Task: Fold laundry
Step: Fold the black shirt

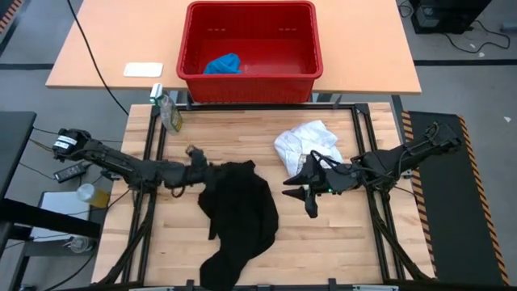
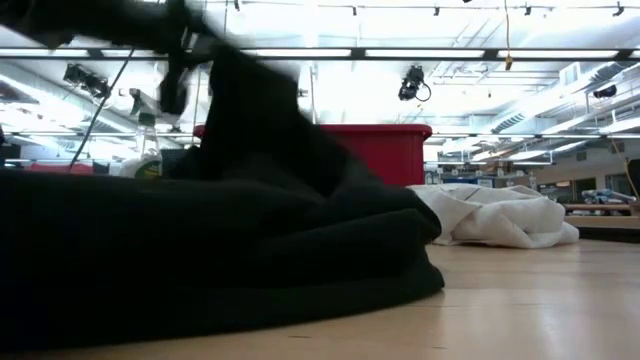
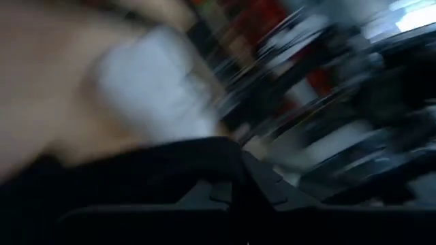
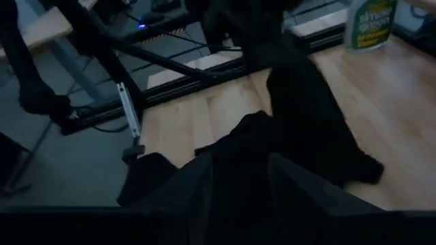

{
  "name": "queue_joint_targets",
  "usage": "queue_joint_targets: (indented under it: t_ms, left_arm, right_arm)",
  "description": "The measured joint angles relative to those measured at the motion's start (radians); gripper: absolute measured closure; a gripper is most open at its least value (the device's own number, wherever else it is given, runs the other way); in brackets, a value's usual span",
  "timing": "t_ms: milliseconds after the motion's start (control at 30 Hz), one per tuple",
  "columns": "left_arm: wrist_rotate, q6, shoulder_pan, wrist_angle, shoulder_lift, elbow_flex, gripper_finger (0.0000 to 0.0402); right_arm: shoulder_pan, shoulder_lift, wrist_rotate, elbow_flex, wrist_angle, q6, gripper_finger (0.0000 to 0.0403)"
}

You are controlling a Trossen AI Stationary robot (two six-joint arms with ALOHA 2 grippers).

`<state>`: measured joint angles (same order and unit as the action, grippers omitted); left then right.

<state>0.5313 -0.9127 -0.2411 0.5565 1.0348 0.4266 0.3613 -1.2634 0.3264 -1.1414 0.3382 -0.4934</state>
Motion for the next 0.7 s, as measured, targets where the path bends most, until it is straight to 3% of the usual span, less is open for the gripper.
queue_joint_targets:
  t_ms: [67,133,300,433,533,700]
  left_arm:
    - [-0.032,0.124,0.025,0.127,0.000,0.051,0.0391]
    - [-0.061,0.189,0.058,0.117,-0.002,0.131,0.0396]
    - [-0.132,0.313,0.134,-0.240,0.039,0.431,0.0398]
    - [-0.157,0.411,0.163,-0.476,0.113,0.666,0.0396]
    - [-0.126,0.408,0.181,-0.585,0.173,0.816,0.0393]
    - [-0.123,0.492,0.195,-0.611,0.291,0.990,0.0392]
  right_arm:
    - [-0.017,-0.010,0.001,-0.023,0.039,0.057,0.0252]
    - [-0.037,-0.029,0.001,-0.049,0.048,0.139,0.0252]
    - [-0.092,-0.058,0.033,-0.113,-0.001,0.312,0.0251]
    - [-0.163,-0.061,0.041,-0.133,-0.035,0.352,0.0232]
    - [-0.209,-0.055,0.004,-0.152,-0.038,0.341,0.0202]
    - [-0.251,-0.059,-0.122,-0.169,-0.093,0.322,0.0152]
